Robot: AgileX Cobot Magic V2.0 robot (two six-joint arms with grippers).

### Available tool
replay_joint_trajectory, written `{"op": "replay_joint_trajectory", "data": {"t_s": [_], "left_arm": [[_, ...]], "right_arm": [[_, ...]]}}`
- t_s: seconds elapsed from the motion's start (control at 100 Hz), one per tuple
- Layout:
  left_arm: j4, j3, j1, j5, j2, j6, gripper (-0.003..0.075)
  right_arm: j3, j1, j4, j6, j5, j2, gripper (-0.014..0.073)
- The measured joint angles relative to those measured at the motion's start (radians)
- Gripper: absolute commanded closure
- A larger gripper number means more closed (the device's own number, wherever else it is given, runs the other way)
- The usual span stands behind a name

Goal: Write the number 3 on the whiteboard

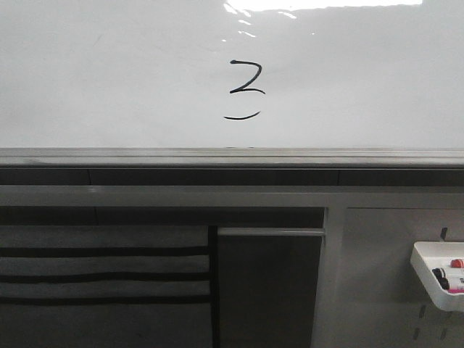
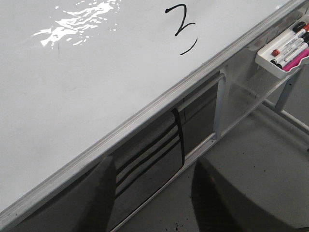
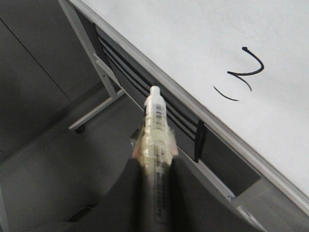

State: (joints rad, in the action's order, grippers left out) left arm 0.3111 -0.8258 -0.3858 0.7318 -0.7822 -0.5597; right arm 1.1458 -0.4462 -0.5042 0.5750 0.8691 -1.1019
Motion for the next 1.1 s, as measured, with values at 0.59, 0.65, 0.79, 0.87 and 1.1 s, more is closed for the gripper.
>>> {"op": "replay_joint_trajectory", "data": {"t_s": [0.59,0.65,0.79,0.87,1.1], "left_arm": [[0.012,0.0,0.0,-0.019,0.0,0.0,0.0382],[0.012,0.0,0.0,-0.024,-0.002,0.0,0.0382],[0.016,0.0,-0.02,-0.031,-0.04,-0.05,0.0382],[0.016,0.0,-0.076,-0.035,-0.088,-0.137,0.0382],[0.016,-0.043,-0.271,-0.072,-0.239,-0.331,0.0382]], "right_arm": [[0.0,0.0,-0.066,0.479,0.05,-0.042,0.059],[0.0,0.0,-0.111,0.548,0.05,-0.062,0.059],[0.0,0.0,-0.231,0.74,0.073,-0.113,0.059],[0.0,0.0,-0.299,0.834,0.077,-0.136,0.059],[0.0,0.0,-0.34,0.952,0.077,-0.171,0.059]]}}
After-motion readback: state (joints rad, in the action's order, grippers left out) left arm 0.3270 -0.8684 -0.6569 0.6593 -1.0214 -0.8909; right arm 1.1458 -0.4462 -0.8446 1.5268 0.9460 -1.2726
